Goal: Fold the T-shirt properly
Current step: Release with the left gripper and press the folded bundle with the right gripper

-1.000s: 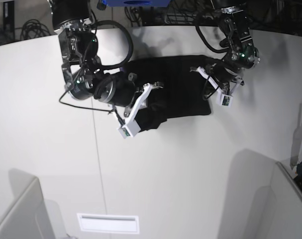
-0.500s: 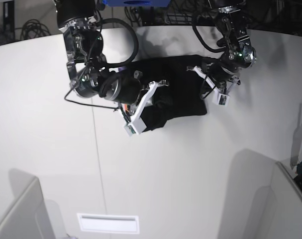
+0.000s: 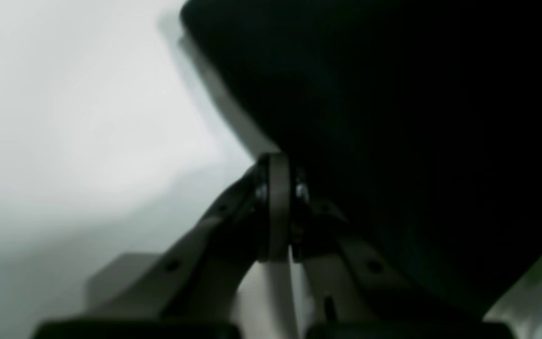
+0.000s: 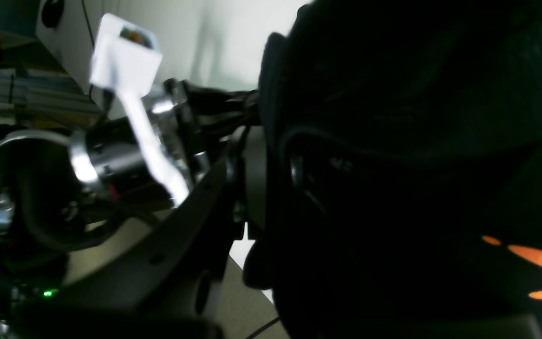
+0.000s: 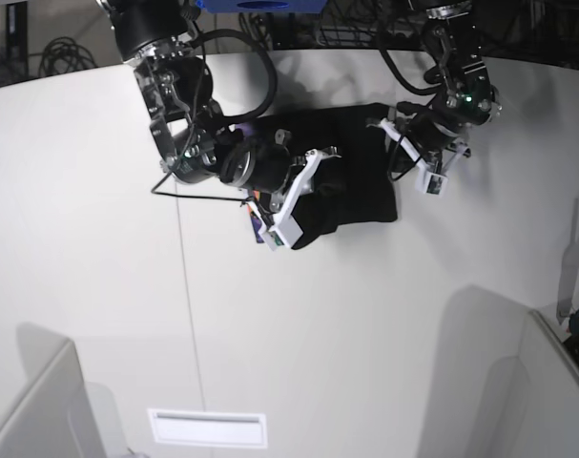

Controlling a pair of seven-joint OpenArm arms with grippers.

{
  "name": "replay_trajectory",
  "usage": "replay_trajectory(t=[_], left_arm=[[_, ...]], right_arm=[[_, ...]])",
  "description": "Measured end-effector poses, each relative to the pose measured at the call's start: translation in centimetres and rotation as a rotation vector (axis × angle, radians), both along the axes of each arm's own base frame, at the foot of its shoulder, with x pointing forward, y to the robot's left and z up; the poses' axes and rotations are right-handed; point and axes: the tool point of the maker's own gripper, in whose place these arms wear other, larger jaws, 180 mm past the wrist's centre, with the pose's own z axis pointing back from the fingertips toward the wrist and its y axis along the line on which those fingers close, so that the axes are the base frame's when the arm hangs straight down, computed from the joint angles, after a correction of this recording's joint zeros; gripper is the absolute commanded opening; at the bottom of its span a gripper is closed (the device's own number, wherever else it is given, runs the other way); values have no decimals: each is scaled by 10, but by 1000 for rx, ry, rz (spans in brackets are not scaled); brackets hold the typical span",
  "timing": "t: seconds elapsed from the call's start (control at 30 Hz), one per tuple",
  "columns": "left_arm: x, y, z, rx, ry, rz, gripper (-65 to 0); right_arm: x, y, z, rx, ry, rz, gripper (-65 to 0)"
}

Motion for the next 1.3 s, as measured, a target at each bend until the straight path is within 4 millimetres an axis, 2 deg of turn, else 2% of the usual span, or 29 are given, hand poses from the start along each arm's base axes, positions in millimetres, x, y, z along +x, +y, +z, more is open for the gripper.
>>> replay_trajectory(t=[0.13,0.27,0.43,0.6,0.67,0.77,0.83,0.93,1.1,1.3], left_arm=[[-15,21,7,79,21,22,-650],[-29,45,23,93,-10,91,-650],[-56,86,39,33,-24,156,-650],[-78,130,63,5,-59,248,-650],[-84,148,69,39,-62,283,-650],[-91,168,77,75,-76,333,-650],[-93,174,78,81,-77,353,-650],[-100,177,68,60,-49,376,-650],[-106,178,57,41,-21,396,-650],[-105,179,57,40,-23,396,-650]], right_arm=[[3,1,2,9,-12,-10,-650],[2,0,0,4,-8,-10,-650],[7,1,-6,-1,5,-17,-650],[9,0,-15,2,17,-40,-650],[8,0,-20,-7,29,-38,-650],[-3,11,-23,-15,34,5,-650],[-9,18,-23,-4,45,25,-650],[-6,26,-16,22,38,18,-650],[-5,24,-17,16,36,16,-650],[-4,24,-16,16,33,17,-650]])
